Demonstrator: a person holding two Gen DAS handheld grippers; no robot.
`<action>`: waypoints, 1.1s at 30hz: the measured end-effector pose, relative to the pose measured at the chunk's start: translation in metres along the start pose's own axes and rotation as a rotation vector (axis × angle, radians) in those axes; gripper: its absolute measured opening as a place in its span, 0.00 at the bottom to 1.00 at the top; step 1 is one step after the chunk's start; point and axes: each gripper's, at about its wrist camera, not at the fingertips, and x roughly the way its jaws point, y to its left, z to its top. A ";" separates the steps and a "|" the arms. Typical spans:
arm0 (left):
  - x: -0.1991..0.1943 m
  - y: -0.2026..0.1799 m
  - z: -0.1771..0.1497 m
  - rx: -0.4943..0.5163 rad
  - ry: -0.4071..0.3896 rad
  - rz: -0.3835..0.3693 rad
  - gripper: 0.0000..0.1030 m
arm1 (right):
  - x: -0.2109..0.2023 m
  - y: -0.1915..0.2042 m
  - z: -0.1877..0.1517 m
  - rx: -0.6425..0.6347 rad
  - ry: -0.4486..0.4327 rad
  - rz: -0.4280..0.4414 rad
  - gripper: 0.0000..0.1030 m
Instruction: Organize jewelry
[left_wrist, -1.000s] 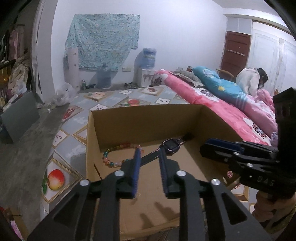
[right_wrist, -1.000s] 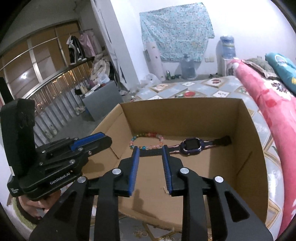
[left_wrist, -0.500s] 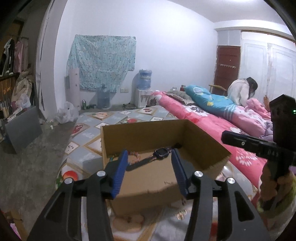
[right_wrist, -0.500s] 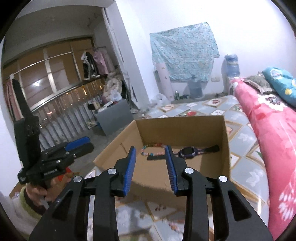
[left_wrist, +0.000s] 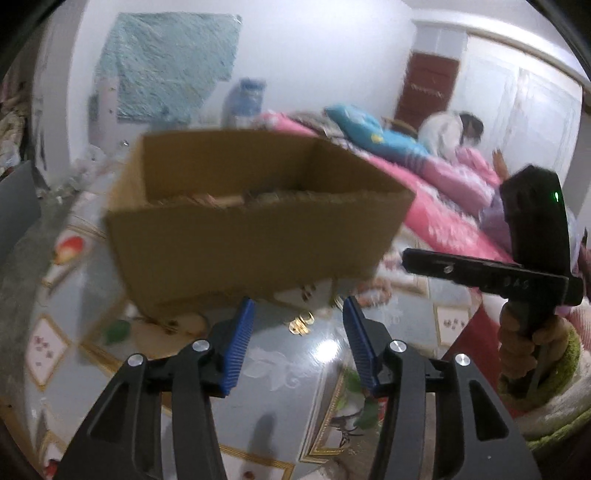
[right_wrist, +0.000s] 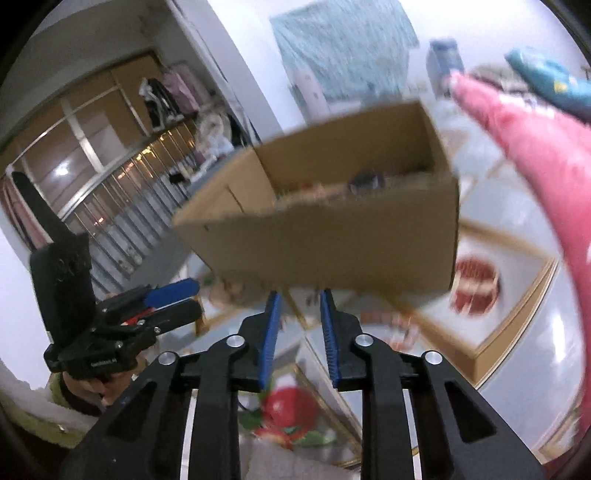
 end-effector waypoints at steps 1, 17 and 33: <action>0.010 -0.004 -0.003 0.026 0.027 0.003 0.41 | 0.007 -0.001 -0.004 0.006 0.020 0.000 0.19; 0.074 -0.022 -0.007 0.203 0.163 0.026 0.22 | 0.036 -0.004 -0.011 0.027 0.082 0.036 0.19; 0.082 -0.031 -0.006 0.295 0.174 0.064 0.09 | 0.037 -0.006 -0.012 0.026 0.075 0.039 0.17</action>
